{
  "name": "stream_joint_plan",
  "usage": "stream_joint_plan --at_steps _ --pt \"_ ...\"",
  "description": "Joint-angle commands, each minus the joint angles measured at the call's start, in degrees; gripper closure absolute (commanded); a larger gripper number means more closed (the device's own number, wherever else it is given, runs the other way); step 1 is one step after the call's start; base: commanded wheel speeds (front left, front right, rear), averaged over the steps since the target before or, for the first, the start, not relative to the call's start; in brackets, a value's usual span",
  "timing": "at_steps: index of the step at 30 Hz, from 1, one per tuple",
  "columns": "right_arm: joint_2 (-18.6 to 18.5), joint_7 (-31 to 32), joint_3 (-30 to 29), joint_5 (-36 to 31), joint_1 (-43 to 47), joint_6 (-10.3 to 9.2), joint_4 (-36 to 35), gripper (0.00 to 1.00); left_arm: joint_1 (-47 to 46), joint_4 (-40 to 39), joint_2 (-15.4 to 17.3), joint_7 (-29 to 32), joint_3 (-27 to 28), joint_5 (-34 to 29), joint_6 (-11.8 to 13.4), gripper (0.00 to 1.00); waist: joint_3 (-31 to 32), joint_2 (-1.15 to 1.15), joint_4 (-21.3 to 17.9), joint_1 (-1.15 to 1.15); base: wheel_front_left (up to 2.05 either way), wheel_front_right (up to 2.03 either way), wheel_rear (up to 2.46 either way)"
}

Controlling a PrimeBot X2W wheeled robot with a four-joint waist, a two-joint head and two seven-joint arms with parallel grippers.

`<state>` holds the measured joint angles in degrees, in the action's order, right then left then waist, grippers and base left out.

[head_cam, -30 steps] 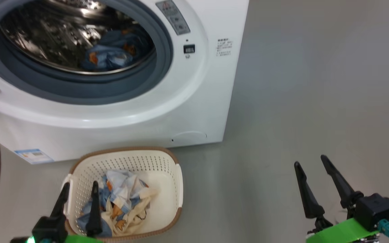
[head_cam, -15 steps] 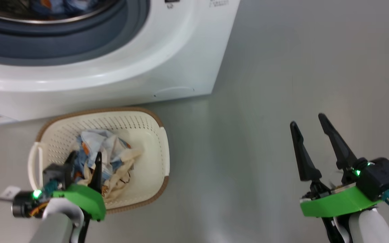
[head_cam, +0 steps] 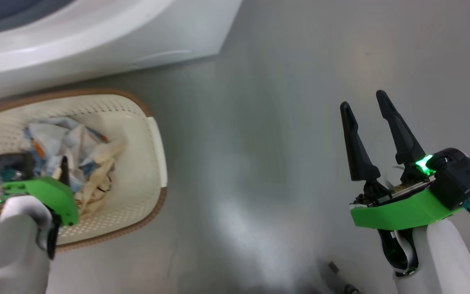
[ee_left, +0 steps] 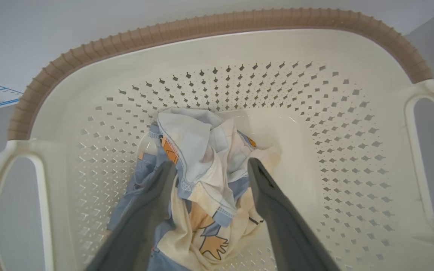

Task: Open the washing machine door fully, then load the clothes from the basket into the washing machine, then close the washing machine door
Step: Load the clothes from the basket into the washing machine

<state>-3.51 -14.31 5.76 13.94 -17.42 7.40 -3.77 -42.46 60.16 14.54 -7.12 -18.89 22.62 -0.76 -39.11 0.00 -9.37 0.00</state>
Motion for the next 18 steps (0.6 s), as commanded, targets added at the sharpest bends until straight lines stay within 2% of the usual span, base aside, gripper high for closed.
stream_joint_plan --at_steps 1,11,18 --pt "0.48 -0.68 1.55 0.66 -0.2 0.09 -1.59 0.0 -1.25 0.97 3.12 -0.15 2.09 0.94 0.17 0.0 -7.2 0.0 -6.11 0.0 0.0 0.0 0.0" --pt "0.61 -0.68 2.94 3.79 -2.68 0.09 -2.34 0.0 -7.21 6.73 6.68 1.65 3.0 2.08 -0.72 0.0 -14.26 0.0 -9.35 0.0 0.0 0.0 0.0" --pt "0.62 -0.68 3.93 5.27 -3.76 0.09 -2.79 0.0 -10.98 9.47 9.09 3.35 1.49 0.54 0.82 0.0 -17.19 0.0 -10.35 0.0 0.0 0.0 0.0"
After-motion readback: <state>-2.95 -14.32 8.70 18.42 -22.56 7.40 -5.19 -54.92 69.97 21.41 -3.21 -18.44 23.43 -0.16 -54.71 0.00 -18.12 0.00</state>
